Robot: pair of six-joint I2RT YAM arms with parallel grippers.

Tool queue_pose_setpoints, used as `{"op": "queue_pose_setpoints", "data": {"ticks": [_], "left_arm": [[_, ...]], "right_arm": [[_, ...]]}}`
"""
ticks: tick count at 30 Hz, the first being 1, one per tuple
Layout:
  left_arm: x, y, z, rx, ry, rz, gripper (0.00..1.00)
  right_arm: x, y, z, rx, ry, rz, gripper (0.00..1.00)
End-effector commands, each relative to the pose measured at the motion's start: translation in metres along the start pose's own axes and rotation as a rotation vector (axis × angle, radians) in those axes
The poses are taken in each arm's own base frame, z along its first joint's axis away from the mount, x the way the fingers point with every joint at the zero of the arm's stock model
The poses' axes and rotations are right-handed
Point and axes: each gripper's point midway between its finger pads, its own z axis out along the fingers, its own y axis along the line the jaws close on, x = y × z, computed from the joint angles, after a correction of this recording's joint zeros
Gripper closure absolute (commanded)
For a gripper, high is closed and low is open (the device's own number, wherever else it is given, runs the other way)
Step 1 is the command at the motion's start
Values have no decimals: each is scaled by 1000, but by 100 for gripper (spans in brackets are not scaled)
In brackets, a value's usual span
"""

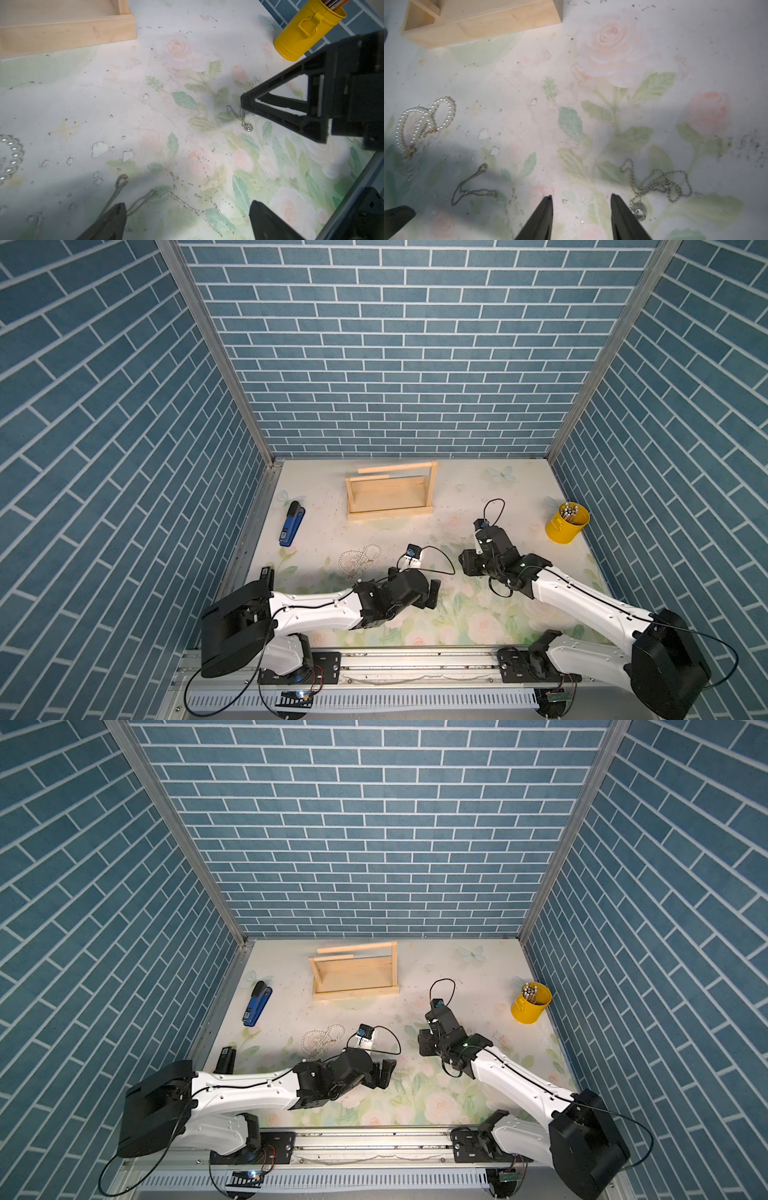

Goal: Hang the necklace on the jewelry display stand
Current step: Pick up the necklace from the center of the board.

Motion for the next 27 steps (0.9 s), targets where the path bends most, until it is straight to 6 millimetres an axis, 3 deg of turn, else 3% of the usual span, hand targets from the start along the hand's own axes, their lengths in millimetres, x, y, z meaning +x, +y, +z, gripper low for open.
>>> {"op": "queue_pose_setpoints", "data": {"ticks": [1, 7, 14, 19, 27], "left_arm": [[3, -4, 5, 22, 34, -21, 3], [7, -1, 11, 34, 66, -46, 9], [10, 4, 18, 56, 83, -67, 22], [10, 4, 22, 63, 83, -60, 23], [15, 5, 25, 66, 91, -56, 23]], "right_arm": [[15, -12, 7, 37, 88, -55, 51], [16, -15, 18, 41, 121, -64, 52], [19, -24, 29, 99, 156, -81, 62], [22, -41, 28, 163, 173, -67, 72], [42, -57, 31, 195, 229, -54, 71]]}}
